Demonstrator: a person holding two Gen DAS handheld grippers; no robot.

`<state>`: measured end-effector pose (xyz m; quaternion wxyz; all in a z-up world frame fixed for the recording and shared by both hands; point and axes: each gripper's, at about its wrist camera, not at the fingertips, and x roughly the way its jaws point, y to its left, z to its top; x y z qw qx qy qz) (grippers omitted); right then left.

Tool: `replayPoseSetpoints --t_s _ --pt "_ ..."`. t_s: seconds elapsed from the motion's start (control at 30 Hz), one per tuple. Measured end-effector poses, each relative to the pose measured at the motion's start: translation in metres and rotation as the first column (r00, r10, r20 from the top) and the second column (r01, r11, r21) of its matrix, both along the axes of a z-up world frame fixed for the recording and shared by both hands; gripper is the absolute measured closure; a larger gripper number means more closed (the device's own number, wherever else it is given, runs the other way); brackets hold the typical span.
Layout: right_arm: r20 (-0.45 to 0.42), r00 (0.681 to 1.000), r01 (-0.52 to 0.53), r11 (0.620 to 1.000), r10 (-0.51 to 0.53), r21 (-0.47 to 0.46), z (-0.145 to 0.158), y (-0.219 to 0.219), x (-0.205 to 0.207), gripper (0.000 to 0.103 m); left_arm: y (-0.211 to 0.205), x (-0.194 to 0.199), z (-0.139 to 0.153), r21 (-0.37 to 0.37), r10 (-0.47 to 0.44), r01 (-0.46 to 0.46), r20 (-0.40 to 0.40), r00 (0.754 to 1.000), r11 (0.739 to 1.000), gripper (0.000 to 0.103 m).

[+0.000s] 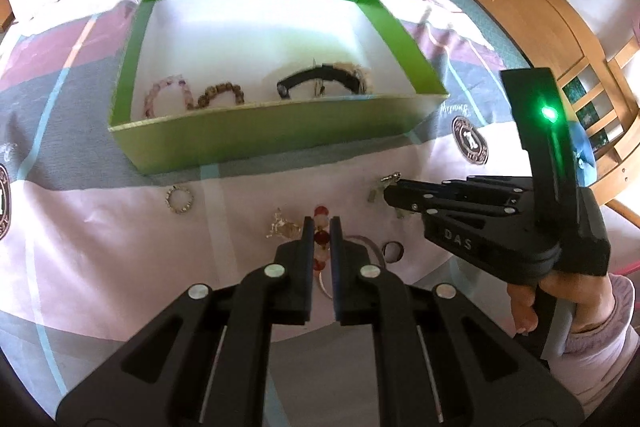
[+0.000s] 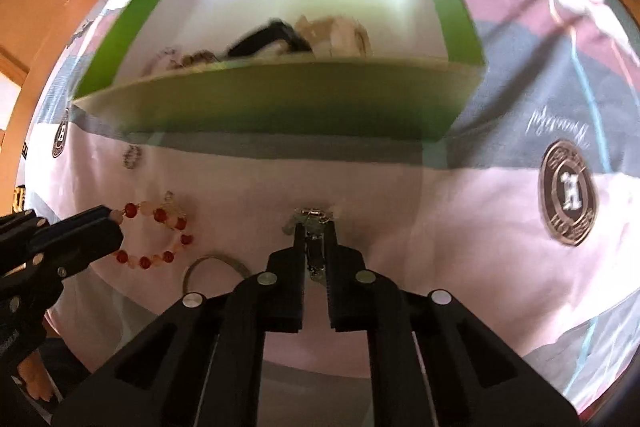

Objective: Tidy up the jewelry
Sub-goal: 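Carry the red bead bracelet and keychain into the green box, open both grippers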

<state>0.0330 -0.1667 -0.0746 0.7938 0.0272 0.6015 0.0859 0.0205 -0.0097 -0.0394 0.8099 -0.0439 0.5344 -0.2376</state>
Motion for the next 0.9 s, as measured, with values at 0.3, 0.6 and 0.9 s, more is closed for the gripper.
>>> replayPoseSetpoints --t_s 0.3,0.6,0.9 --pt "0.166 0.986 -0.006 0.998 -0.004 0.062 0.056 0.003 -0.015 0.094 0.019 -0.009 0.051 -0.063 0.094 -0.083 0.186 0.978 0.995 0.096" --pt "0.311 0.944 0.062 0.984 -0.111 0.165 0.096 -0.028 -0.01 0.094 0.044 0.001 0.074 -0.128 0.204 -0.175 0.262 0.943 0.976 0.096" --pt "0.334 0.924 0.129 0.974 -0.186 0.186 0.079 -0.031 0.038 0.094 0.053 0.045 0.065 -0.16 0.281 -0.245 0.268 0.922 0.956 0.096"
